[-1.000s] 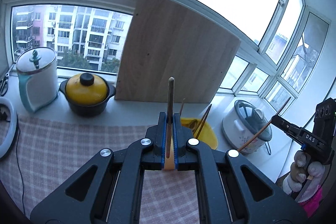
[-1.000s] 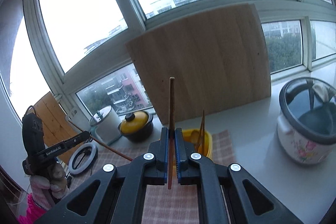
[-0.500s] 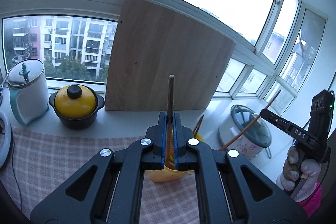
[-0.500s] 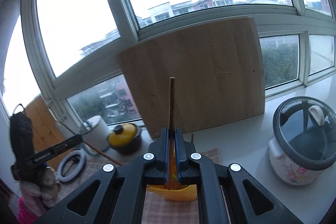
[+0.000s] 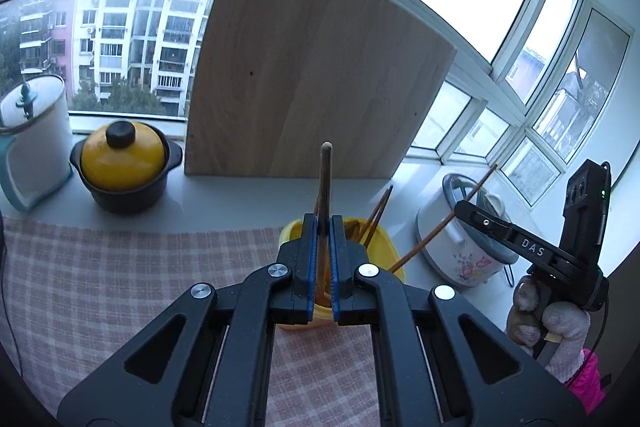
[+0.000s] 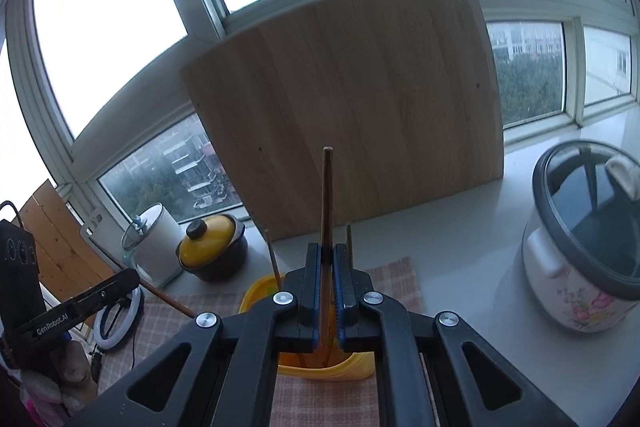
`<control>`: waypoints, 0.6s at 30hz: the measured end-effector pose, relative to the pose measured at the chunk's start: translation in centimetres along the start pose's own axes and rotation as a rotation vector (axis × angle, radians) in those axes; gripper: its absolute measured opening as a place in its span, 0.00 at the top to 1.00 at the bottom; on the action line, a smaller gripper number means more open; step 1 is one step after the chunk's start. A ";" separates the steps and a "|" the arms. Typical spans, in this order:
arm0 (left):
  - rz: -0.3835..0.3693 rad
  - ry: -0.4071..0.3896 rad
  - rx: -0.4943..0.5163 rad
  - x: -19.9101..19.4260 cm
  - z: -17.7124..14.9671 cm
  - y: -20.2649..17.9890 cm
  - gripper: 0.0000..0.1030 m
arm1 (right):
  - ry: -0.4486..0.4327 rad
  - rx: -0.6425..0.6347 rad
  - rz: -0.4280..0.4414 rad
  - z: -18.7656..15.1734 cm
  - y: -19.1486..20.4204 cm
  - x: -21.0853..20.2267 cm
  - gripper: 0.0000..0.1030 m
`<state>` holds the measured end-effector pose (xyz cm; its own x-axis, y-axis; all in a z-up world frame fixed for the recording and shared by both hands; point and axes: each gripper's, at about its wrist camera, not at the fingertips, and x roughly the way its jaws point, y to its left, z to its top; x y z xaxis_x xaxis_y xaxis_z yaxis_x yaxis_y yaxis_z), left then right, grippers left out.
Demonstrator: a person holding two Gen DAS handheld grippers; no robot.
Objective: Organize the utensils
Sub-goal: 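Lower the chopsticks into the yellow container and open both grippers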
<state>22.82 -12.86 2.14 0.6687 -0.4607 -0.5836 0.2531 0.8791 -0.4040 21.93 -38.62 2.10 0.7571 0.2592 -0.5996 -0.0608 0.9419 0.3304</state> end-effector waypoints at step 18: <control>0.049 0.032 0.063 1.4 -2.0 -0.6 0.97 | 0.078 -0.026 0.012 -2.1 0.5 2.0 0.97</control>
<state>22.18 -14.33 0.14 0.6591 -0.4196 -0.6241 0.2647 0.9062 -0.3298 22.05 -37.17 -0.43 0.7034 0.2856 -0.6508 -0.0876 0.9436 0.3194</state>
